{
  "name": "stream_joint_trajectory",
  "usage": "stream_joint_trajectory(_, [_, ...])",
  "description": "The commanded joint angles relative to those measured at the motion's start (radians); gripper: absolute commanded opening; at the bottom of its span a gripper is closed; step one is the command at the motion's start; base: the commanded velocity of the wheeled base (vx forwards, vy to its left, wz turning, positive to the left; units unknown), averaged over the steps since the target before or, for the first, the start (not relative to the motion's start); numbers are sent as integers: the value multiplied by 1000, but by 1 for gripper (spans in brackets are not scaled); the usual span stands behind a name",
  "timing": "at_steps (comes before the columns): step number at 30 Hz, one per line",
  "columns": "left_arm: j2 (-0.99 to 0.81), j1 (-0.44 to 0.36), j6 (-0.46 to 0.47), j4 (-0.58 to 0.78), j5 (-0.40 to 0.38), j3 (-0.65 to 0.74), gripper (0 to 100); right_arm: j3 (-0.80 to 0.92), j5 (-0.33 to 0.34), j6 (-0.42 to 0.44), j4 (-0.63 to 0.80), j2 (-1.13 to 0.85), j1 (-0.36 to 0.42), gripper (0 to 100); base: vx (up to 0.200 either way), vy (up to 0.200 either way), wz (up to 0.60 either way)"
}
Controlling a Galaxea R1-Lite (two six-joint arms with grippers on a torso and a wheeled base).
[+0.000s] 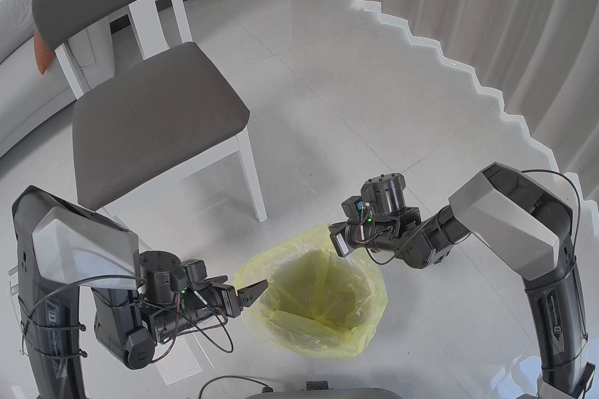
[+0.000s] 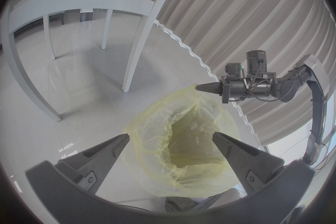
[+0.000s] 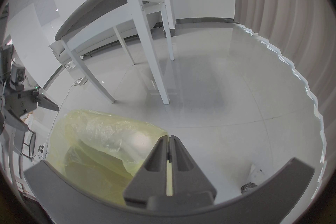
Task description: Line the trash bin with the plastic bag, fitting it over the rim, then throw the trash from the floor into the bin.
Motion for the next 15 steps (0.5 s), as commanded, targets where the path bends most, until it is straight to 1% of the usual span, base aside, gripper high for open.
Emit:
stream_joint_trajectory(1, [-14,0,-6,-18,0,7,100,26,-2,3,-4,-11,-7,0,0,0,0])
stream_joint_trajectory(2, [-14,0,-6,-18,0,8,100,36,-2,6,-1,-27,-8,100,0,0,0])
stream_joint_trajectory(4, [-14,0,-8,-18,0,8,100,51,-2,6,-1,-44,-8,100,0,0,0])
stream_joint_trajectory(7, [-14,16,-9,-18,0,7,100,117,-2,8,-2,-117,-24,100,0,0,0])
stream_joint_trajectory(12, [-6,52,-8,-18,-13,-5,100,200,-2,26,11,-248,-77,100,0,0,0])
stream_joint_trajectory(13, [-6,52,-8,-18,-13,-5,100,200,-2,26,11,-248,-77,100,0,0,0])
stream_joint_trajectory(15, [14,74,-6,-15,-33,-13,100,312,-7,37,45,-324,-103,100,0,0,0])
